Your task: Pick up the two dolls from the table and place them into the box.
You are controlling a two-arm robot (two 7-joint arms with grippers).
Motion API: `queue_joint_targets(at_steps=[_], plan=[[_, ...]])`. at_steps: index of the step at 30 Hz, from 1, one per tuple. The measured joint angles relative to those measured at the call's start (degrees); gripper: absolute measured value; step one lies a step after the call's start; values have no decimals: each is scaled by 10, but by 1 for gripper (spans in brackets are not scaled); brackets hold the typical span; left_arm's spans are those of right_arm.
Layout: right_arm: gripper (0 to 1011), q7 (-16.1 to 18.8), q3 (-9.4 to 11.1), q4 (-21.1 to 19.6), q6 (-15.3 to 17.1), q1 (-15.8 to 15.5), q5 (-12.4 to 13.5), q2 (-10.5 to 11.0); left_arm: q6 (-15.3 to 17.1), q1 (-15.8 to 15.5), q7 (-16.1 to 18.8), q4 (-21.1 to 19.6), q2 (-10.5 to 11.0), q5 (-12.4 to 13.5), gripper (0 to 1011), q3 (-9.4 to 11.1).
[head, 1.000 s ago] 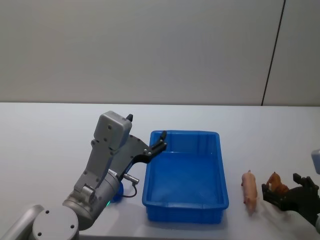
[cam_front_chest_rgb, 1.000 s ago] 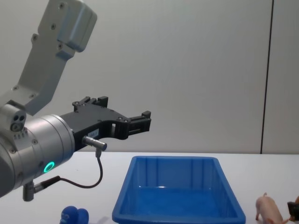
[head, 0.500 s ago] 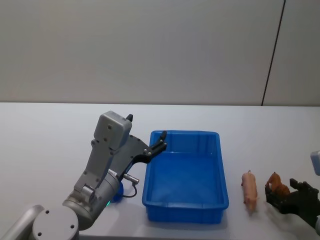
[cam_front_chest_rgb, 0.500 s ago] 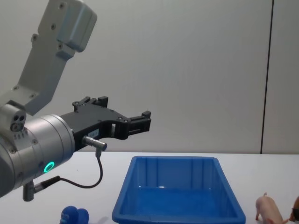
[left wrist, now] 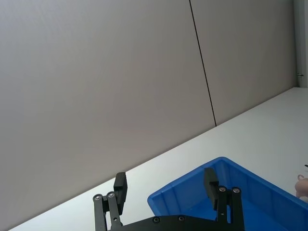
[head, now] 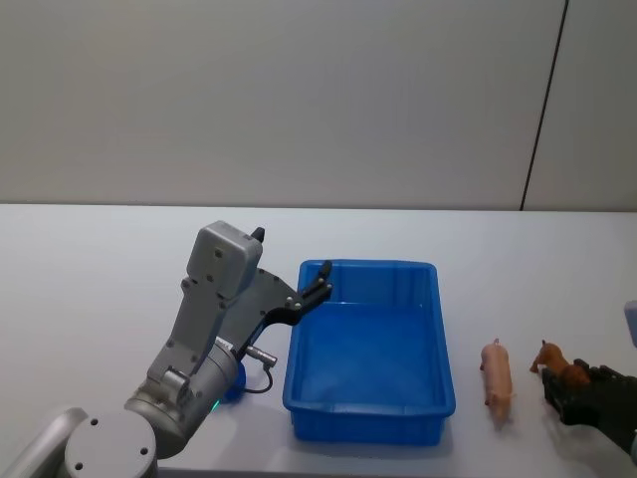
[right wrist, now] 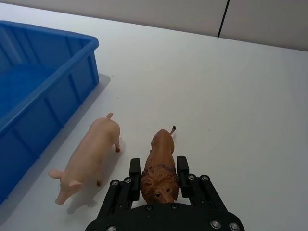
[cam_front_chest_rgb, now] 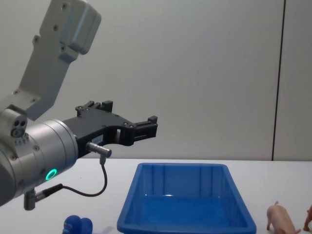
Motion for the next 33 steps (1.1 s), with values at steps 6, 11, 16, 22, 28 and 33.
queue_joint_targets(at_steps=[6, 11, 16, 22, 28, 33], plan=[[436, -3, 1, -7, -13, 0, 0, -1, 0, 0, 0, 0, 0, 0, 1001, 0], [437, -4, 2, -16, -31, 4, -4, -4, 0, 0, 0, 0, 0, 0, 1002, 0], [437, 1, 0, -24, -46, 14, -11, -9, 0, 0, 0, 0, 0, 0, 1001, 0], [437, 23, -6, -32, -57, 35, -22, -19, 0, 0, 0, 0, 0, 0, 1002, 0], [437, 53, -18, -34, -59, 61, -40, -36, 0, 0, 0, 0, 0, 0, 1002, 0], [436, 80, -36, -30, -55, 83, -62, -56, 0, 0, 0, 0, 0, 0, 1002, 0]])
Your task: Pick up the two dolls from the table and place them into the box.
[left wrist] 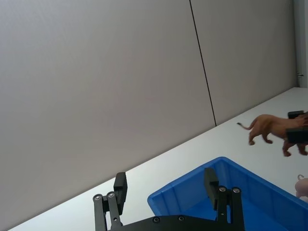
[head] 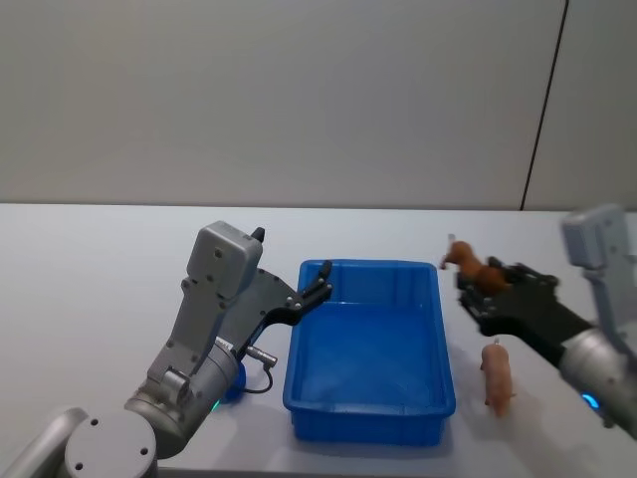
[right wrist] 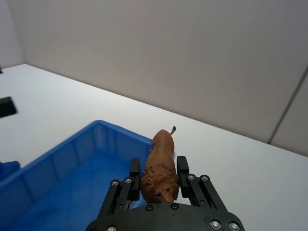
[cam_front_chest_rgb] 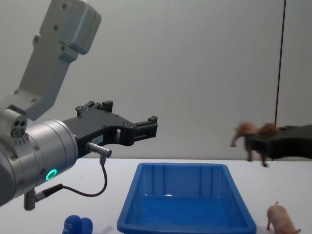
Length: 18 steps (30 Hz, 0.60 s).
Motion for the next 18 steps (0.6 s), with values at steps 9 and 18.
queue_joint_targets(at_steps=[9, 18], plan=[[437, 26, -30, 18, 22, 24, -32, -33, 0, 0, 0, 0, 0, 0, 1001, 0], [501, 29, -58, 43, 40, 35, -61, -60, 0, 0, 0, 0, 0, 0, 1002, 0]])
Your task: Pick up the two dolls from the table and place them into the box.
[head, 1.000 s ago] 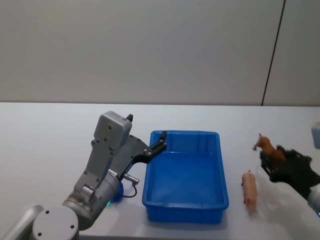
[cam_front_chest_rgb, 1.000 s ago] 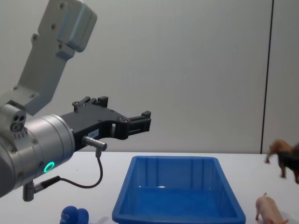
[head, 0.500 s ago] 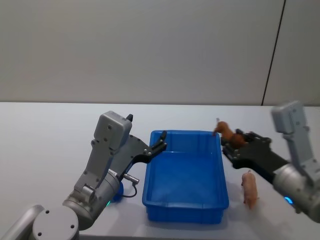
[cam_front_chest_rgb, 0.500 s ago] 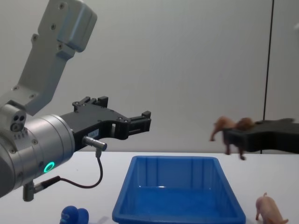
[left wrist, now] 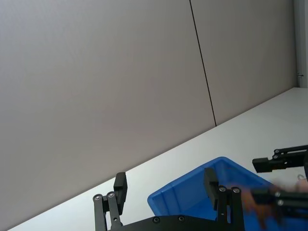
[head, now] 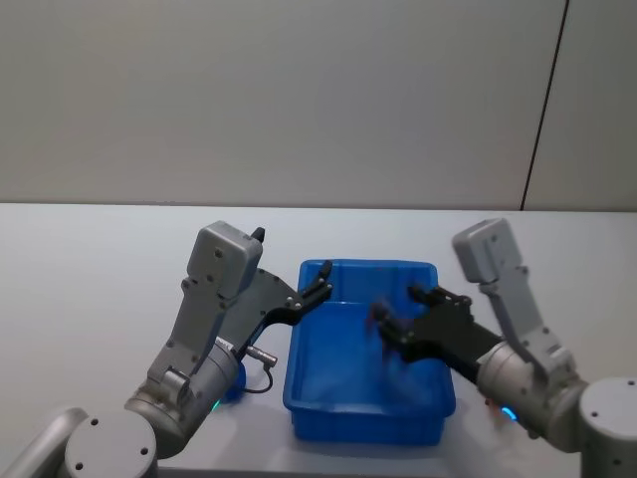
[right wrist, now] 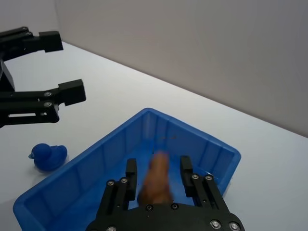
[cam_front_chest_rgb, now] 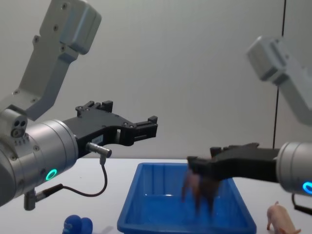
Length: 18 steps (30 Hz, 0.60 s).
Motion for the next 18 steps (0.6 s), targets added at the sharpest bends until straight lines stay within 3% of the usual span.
queue_joint_targets(at_steps=[2, 6, 15, 18], plan=[[535, -2, -5, 5, 3, 1, -6, -5, 0, 0, 0, 0, 0, 0, 1002, 0], [710, -5, -11, 10, 6, 2, -13, -10, 0, 0, 0, 0, 0, 0, 1002, 0], [960, -16, -16, 6, -4, -4, -17, -12, 0, 0, 0, 0, 0, 0, 1002, 0], [1001, -20, -15, -2, -10, -9, -12, -8, 0, 0, 0, 0, 0, 0, 1001, 0]])
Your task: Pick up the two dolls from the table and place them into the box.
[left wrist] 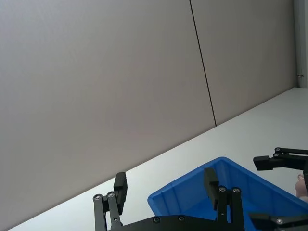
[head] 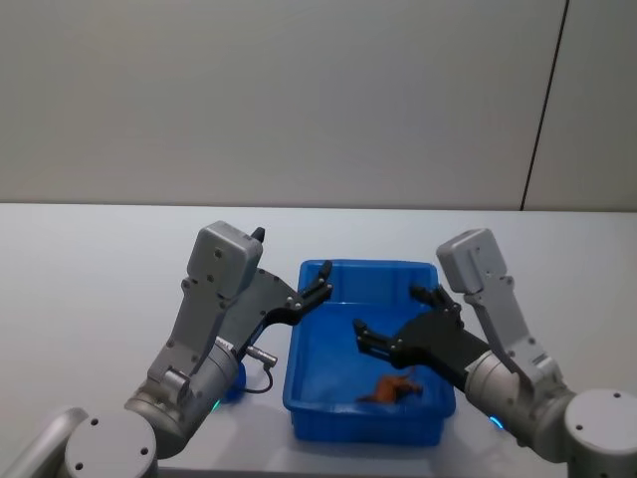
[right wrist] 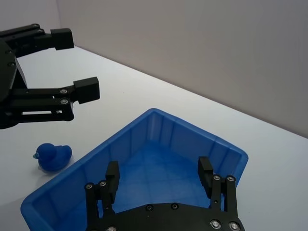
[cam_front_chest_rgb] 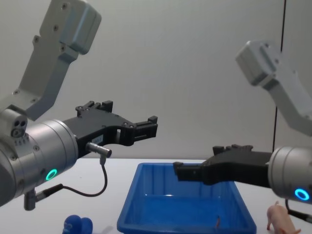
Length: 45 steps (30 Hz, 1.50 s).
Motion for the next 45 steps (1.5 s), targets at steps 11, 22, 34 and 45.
queue_joint_targets(at_steps=[11, 22, 34, 45], plan=[[1001, -12, 20, -36, -12, -25, 34, 29, 0, 0, 0, 0, 0, 0, 1002, 0], [1001, -27, 44, -61, -12, -55, 67, 64, 0, 0, 0, 0, 0, 0, 1002, 0], [1001, -39, 65, -64, 7, -73, 88, 94, 0, 0, 0, 0, 0, 0, 1001, 0], [1001, -41, 72, -53, 23, -79, 92, 104, 0, 0, 0, 0, 0, 0, 1002, 0]])
